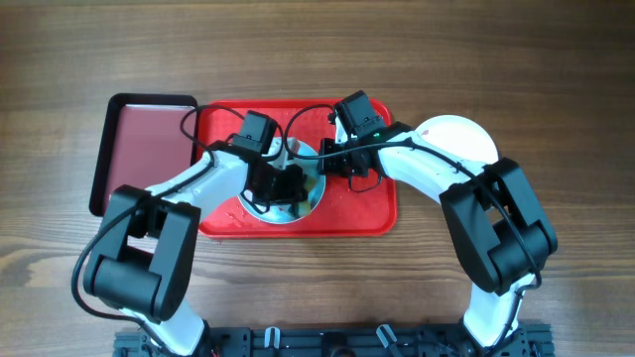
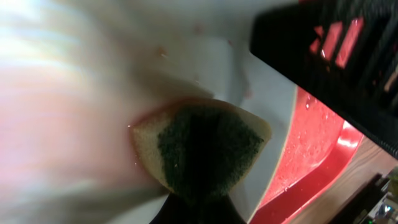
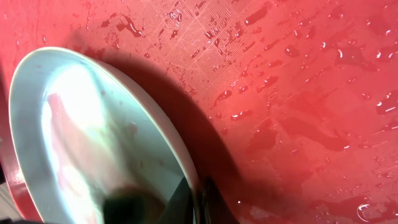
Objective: Clean dirty plates on tray and stack at the side
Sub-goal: 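Scrub the tilted plate with the sponge in the left gripper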
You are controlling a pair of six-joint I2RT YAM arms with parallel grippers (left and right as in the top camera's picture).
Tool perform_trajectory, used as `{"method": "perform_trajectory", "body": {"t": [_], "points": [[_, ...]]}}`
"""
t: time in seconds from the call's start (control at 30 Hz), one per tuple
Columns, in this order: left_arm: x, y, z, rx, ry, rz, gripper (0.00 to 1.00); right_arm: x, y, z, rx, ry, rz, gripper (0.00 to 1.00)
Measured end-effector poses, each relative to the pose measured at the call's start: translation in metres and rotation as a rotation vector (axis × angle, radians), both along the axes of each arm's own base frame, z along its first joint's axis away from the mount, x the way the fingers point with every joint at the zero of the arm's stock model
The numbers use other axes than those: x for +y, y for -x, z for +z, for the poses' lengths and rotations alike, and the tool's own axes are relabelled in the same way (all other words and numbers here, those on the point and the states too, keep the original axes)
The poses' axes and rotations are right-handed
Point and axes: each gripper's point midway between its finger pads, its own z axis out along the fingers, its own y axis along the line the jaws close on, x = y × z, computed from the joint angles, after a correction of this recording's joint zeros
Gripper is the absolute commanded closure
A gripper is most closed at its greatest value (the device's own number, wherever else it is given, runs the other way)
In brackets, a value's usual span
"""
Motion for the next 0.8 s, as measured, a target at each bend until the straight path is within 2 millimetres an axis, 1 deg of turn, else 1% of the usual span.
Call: {"method": "perform_trajectory", "body": {"t": [0.07,0.13,0.17,0.2,0.27,0.3,0.4,0.47,0.53,0.57,0.67,0.7,0.73,0.8], "points": [[0.001,0.002,-0.002,0.009,-0.035,0.013,0.96,0.0,0.0,0.0,0.0,0.0,0.0,0.95],[0.015,0.002,-0.005,0.037,-0.154,0.111,0.96,0.001,0.0,0.0,0.001,-0.003,0.001,0.96],[0.031,0.0,-0.006,0.046,-0.247,0.198,0.96,0.001,0.0,0.001,0.001,-0.008,0.003,0.96],[0.058,-0.007,-0.006,0.03,-0.385,0.331,0.96,0.002,0.0,0.001,0.001,-0.008,0.004,0.96],[0.086,-0.015,-0.005,-0.004,-0.514,0.465,0.96,0.004,0.002,0.002,0.005,-0.02,0.01,0.96],[0.1,-0.022,-0.004,-0.045,-0.574,0.531,0.96,0.008,0.003,0.003,0.006,-0.032,0.02,0.96],[0.125,-0.036,-0.002,-0.131,-0.672,0.64,0.96,0.013,0.006,0.005,0.012,-0.05,0.028,0.96],[0.133,-0.049,-0.001,-0.202,-0.692,0.685,0.96,0.013,0.006,0.005,0.014,-0.053,0.025,0.96],[0.131,-0.066,0.0,-0.275,-0.667,0.665,0.96,0.013,0.006,0.005,0.014,-0.052,0.025,0.96],[0.128,-0.075,0.0,-0.309,-0.645,0.622,0.96,0.012,0.005,0.005,0.014,-0.052,0.022,0.96],[0.11,-0.093,0.0,-0.365,-0.529,0.462,0.96,0.007,0.003,0.004,0.02,-0.049,0.01,0.96],[0.099,-0.098,0.002,-0.383,-0.474,0.405,0.96,0.007,0.003,0.004,0.02,-0.048,0.01,0.96],[0.078,-0.1,0.002,-0.394,-0.374,0.307,0.96,0.007,0.003,0.004,0.019,-0.049,0.011,0.96],[0.049,-0.093,0.003,-0.382,-0.232,0.165,0.96,0.008,0.003,0.004,0.016,-0.048,0.017,0.96]]}}
